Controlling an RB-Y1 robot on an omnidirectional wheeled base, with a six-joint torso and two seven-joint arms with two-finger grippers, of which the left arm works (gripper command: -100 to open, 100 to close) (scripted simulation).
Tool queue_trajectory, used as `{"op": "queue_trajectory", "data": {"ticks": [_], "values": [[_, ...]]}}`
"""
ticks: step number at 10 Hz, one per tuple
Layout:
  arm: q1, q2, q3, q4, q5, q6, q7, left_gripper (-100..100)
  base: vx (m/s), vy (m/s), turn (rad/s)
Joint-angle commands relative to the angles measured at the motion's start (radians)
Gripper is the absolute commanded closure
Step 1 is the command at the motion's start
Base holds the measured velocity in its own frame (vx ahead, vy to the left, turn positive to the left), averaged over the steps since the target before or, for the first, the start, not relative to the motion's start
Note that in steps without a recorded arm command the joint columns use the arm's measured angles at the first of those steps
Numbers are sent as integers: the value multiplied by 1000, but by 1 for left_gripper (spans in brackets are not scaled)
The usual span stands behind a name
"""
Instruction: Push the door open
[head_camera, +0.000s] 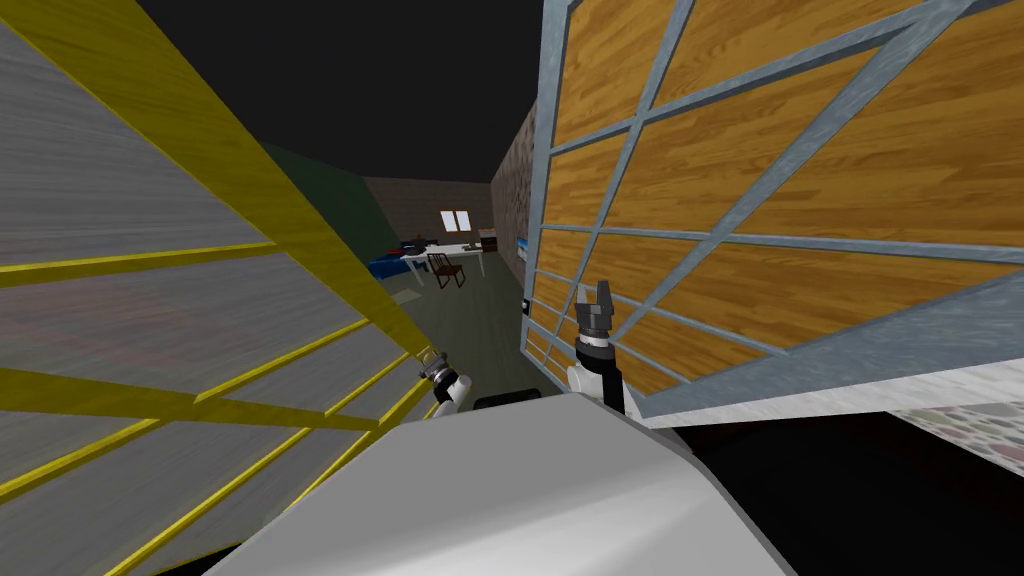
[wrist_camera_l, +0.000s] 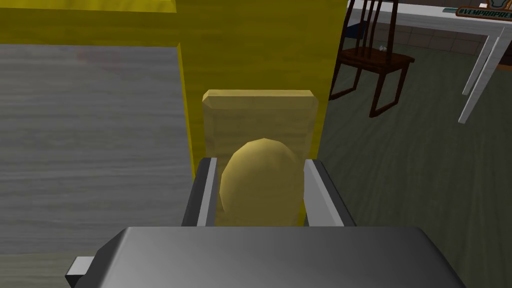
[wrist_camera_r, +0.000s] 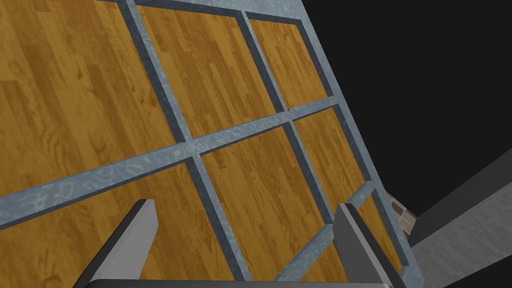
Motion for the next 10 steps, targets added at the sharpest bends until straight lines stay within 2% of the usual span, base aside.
{"op": "queue_trajectory", "data": {"ticks": [1, 2, 3, 4, 6, 7, 8, 9, 10], "values": [[-28, 30, 12, 42, 11, -23, 8, 100, 6, 110, -48], [-28, 30, 12, 33, 11, -23, 8, 100, 14, 66, 3], [-31, 42, 21, 47, 22, -34, 4, 100, 47, 61, -17], [-31, 42, 21, 47, 22, -34, 4, 100, 40, 59, -4], [-31, 42, 21, 80, 22, -34, 4, 100, 23, 29, 4], [-40, 61, 41, 58, 49, -61, -8, 100, 78, 69, -43], [-40, 61, 41, 58, 49, -61, -8, 100, 107, 120, 3], [-41, 61, 41, 114, 49, -61, -8, 100, 74, 90, -23], [-40, 61, 41, 63, 49, -61, -8, 100, 21, 33, 10]]}}
